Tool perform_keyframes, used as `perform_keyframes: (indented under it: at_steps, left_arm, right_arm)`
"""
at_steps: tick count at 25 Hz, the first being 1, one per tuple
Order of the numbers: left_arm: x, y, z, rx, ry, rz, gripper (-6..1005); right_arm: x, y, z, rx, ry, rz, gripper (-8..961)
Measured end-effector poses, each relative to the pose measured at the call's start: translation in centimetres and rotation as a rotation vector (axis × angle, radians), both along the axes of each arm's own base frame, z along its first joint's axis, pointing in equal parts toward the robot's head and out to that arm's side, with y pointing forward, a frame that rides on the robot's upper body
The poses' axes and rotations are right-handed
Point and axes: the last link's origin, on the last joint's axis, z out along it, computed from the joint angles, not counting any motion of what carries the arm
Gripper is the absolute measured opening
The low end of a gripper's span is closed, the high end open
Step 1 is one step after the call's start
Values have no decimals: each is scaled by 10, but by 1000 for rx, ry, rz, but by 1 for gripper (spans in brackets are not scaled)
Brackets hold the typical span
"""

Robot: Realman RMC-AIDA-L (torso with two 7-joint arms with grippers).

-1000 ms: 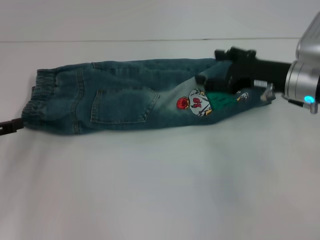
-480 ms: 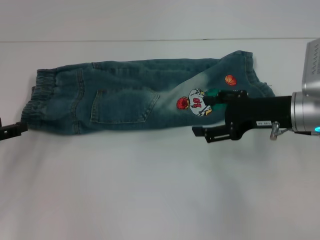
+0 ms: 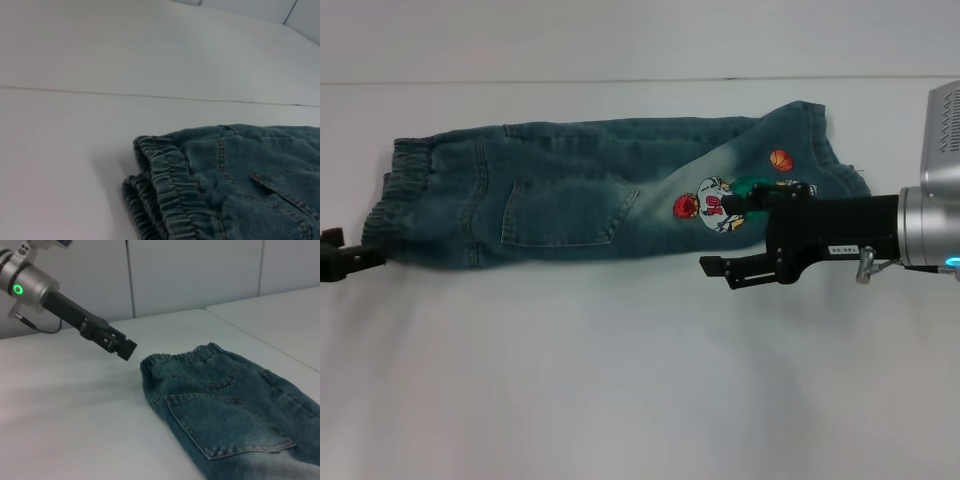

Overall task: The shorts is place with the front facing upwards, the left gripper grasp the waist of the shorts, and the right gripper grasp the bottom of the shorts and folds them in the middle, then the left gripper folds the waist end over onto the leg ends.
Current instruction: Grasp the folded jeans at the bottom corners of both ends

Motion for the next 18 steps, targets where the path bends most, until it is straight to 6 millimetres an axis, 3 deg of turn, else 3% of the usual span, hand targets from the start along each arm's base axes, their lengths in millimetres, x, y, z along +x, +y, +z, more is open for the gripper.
perform_keyframes:
  at_steps: [18]
  left_arm:
    - [0, 23, -12, 22, 90, -9, 878]
  right_arm:
    - [-2, 0, -1, -1, 9, -3, 930]
